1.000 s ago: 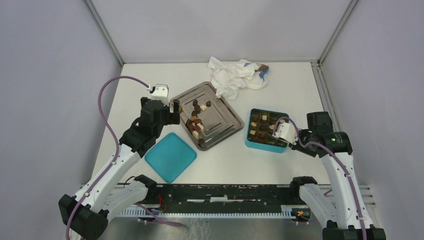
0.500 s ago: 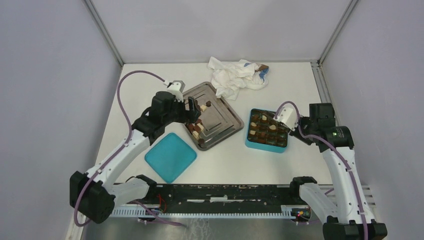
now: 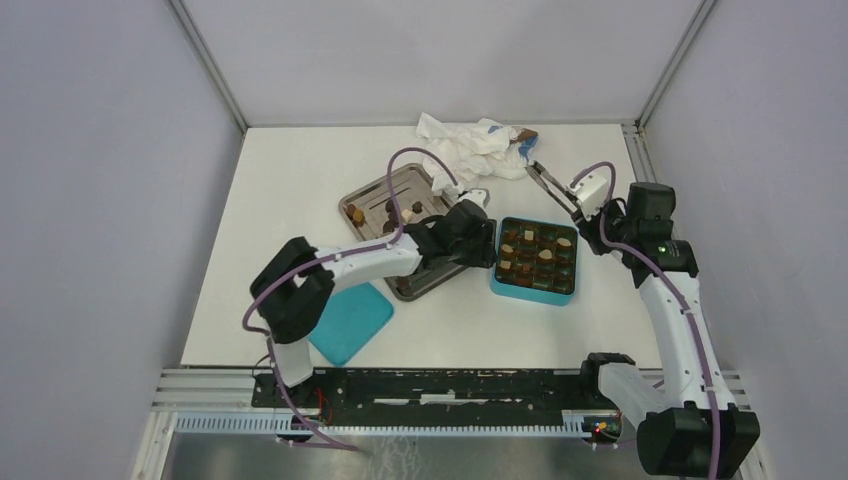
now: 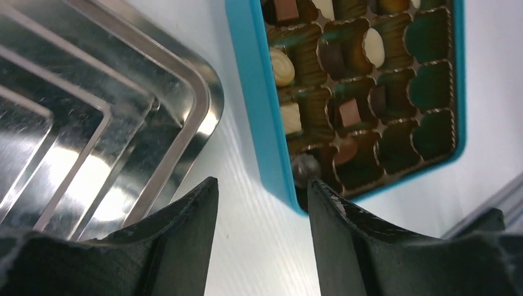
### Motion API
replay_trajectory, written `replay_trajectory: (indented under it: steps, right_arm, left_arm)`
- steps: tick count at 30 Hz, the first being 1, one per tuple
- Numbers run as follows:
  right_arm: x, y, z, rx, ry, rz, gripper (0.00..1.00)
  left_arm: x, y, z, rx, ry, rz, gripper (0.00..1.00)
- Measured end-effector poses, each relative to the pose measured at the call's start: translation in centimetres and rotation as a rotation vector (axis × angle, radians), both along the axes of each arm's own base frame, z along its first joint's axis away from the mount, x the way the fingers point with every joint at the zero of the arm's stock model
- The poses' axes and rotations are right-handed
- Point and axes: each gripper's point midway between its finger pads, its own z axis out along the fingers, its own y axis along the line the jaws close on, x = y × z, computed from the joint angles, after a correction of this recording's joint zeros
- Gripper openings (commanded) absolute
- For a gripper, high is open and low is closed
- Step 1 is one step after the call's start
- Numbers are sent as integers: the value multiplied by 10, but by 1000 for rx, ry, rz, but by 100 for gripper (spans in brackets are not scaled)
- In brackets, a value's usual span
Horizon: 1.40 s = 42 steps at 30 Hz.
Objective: Pack the chocolate
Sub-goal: Place the fake chocolate in the packing box, then adjust the packing box at the center of the board.
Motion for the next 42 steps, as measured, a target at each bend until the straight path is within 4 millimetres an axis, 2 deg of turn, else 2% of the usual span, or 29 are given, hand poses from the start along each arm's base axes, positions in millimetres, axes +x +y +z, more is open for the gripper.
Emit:
replay_trajectory:
  steps: [5, 13, 19, 25, 27, 30, 39, 42]
  right_arm:
    - [9, -8, 3, 79, -32, -43, 8]
    - [9, -9, -7, 155, -22, -45, 8]
    - [8, -8, -8, 175, -19, -35, 8]
    - [8, -8, -7, 183, -20, -32, 8]
    - [8, -8, -7, 185, -21, -31, 8]
    - [8, -9, -7, 186, -21, -36, 8]
    - [8, -12, -6, 188, -20, -46, 8]
    - [9, -13, -3, 188, -20, -50, 8]
  left_arm:
    - [17, -19, -23, 77, -11, 36, 61]
    - [50, -46, -21, 89, -48, 77, 47]
    - [64, -54, -34, 145, -46, 100, 39]
    - [64, -51, -51, 207, -28, 89, 25]
    - [65, -52, -51, 215, -25, 87, 18]
    - [66, -53, -51, 222, -26, 81, 3]
    - [66, -52, -49, 260, -50, 56, 2]
    - [63, -47, -41, 268, -101, 53, 2]
